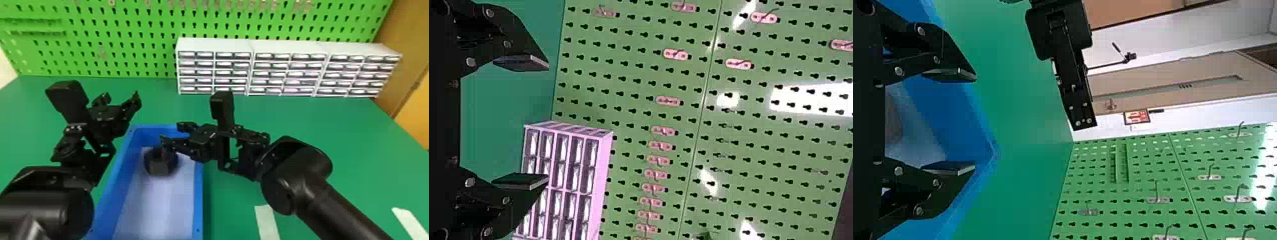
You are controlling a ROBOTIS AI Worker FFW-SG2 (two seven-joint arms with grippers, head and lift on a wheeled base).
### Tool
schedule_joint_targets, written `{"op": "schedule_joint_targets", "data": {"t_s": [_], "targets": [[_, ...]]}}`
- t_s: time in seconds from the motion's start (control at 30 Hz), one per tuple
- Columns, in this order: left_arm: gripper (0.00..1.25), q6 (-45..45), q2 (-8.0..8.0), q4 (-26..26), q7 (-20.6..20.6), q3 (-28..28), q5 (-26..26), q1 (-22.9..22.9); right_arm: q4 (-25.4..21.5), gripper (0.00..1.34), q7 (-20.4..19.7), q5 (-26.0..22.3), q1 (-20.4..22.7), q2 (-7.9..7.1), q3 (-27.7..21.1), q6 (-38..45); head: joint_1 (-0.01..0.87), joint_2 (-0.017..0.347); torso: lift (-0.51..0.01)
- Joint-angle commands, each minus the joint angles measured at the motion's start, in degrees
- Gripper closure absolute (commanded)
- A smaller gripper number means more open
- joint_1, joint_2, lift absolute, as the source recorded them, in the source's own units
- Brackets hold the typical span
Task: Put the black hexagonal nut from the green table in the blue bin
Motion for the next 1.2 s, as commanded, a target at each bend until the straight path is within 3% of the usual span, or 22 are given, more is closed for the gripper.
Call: {"op": "schedule_joint_targets", "data": {"t_s": [0.0, 0.53, 1.17], "targets": [[0.45, -0.02, 0.01, 0.0, 0.0, 0.0, 0.01, 0.0, 0.09, 0.53, 0.0, -0.07, 0.0, -0.03, -0.13, 0.0, 0.691, 0.009, -0.097], [0.45, -0.02, 0.01, 0.0, 0.0, 0.0, 0.19, 0.0, 0.09, 0.52, 0.0, 1.52, 1.05, 0.5, -2.95, 0.0, 0.691, 0.009, -0.097], [0.45, 0.06, 0.01, 0.0, 0.0, 0.79, 1.07, 0.53, -3.25, 0.52, 0.0, 11.54, 9.49, 4.54, -24.66, 4.31, 0.691, 0.009, -0.097]]}}
